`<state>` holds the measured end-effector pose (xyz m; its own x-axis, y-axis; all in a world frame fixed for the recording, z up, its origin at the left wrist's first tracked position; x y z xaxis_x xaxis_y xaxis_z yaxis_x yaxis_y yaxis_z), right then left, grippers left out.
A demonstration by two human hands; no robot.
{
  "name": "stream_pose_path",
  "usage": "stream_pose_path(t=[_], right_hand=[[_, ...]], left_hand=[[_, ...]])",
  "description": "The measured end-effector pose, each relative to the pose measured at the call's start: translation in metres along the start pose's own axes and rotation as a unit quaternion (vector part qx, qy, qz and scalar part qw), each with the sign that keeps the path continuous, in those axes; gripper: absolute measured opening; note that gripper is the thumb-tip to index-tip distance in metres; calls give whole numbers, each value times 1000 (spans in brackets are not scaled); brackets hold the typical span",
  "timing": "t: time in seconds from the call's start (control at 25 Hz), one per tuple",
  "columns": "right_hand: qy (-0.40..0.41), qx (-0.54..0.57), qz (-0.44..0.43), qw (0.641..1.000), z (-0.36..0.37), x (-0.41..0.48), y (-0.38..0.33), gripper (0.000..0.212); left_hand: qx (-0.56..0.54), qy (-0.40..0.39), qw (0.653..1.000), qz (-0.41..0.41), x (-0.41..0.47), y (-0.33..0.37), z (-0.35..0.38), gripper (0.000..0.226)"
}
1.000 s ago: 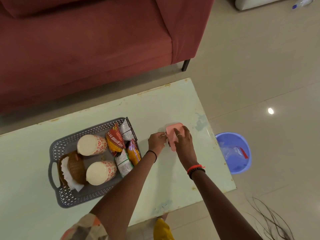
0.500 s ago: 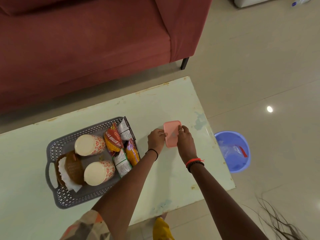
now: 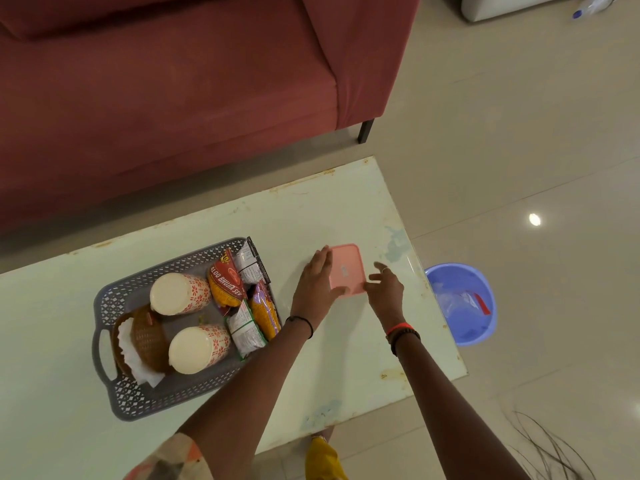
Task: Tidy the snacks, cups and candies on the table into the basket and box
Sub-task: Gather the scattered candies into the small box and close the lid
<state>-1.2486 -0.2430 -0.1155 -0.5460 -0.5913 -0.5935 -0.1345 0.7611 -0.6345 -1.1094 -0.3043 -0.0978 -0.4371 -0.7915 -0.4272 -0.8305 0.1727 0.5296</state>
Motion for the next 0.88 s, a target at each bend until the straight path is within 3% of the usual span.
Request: stream_pose_path(t=[0.08, 0.32, 0.52, 0.64, 0.88], right_hand=[[-13, 5, 42, 999, 3, 1, 9, 40], [-35, 75, 77, 994, 4, 5, 19, 20], [-50, 41, 91, 994, 5, 10, 17, 21], [-76, 96, 98, 988, 8, 18, 3, 26], [-17, 109, 63, 992, 14, 42, -25, 23]], left_hand=[[32, -41, 999, 17, -1, 2, 10, 81], [-3, -20, 1000, -1, -3, 2, 11, 82], [-8, -17, 1000, 0, -2, 1, 10, 82], [-10, -11, 1000, 2, -2, 1, 9, 81], [-12, -5, 1000, 3, 1, -1, 11, 81]])
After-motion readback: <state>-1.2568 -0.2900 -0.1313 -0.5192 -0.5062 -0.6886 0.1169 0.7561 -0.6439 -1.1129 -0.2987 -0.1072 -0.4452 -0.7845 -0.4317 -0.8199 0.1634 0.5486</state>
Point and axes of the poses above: each hand's wrist, its own x-axis towards the middle knuckle, its own z-axis out of the palm, y = z × x, the point moved 6 cm from there along x, towards the middle knuckle, and after that the axes turned 1 degree about -x, right-handed, at the moved point
